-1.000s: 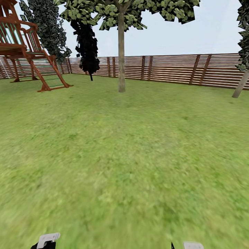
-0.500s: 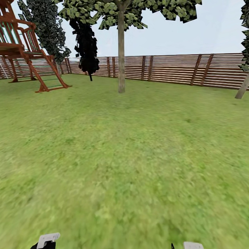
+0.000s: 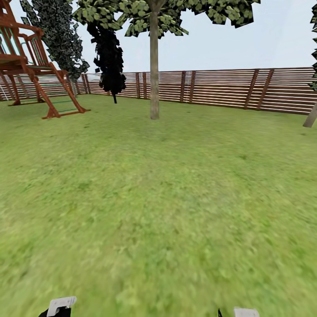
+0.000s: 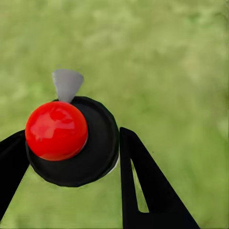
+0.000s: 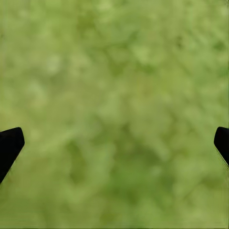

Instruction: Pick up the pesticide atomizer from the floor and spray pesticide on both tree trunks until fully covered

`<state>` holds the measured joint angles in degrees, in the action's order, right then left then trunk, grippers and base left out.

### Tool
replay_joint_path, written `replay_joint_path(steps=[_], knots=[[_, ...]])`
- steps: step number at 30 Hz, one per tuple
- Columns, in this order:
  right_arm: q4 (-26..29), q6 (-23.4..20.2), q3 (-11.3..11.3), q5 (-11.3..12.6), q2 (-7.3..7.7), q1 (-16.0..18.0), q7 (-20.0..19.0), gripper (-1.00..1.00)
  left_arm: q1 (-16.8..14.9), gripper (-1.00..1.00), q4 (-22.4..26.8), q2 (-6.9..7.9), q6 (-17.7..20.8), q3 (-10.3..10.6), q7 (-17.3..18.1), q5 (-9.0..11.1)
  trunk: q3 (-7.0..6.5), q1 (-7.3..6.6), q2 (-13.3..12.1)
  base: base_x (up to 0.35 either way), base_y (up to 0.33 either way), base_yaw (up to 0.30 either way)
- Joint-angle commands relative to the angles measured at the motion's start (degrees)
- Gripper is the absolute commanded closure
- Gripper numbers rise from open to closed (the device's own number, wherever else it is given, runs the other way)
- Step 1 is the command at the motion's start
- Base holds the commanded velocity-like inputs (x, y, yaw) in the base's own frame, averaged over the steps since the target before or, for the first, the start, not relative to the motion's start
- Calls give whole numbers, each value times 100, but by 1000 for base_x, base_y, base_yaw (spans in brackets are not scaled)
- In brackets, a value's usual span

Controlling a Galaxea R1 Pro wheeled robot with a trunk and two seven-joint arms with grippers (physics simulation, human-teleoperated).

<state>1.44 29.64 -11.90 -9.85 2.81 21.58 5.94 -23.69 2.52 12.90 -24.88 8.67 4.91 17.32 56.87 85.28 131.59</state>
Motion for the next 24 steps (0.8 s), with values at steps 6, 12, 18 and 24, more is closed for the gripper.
replay_joint_path(steps=[6,12,18,24], knots=[[-4,15,-31,-61,0,4,30,-100,-4,100,-6,2,-17,38,28,61,5,3,2,340,0,0],[-4,15,-30,-61,0,2,30,-100,-4,100,-6,2,-17,38,28,61,5,3,2,340,0,0],[-5,15,-31,-61,0,4,30,-100,-4,100,-5,2,-17,38,28,61,5,3,2,340,0,0],[-6,15,-31,-61,0,4,30,-100,-4,100,-4,2,-17,38,28,61,5,3,2,340,0,0]])
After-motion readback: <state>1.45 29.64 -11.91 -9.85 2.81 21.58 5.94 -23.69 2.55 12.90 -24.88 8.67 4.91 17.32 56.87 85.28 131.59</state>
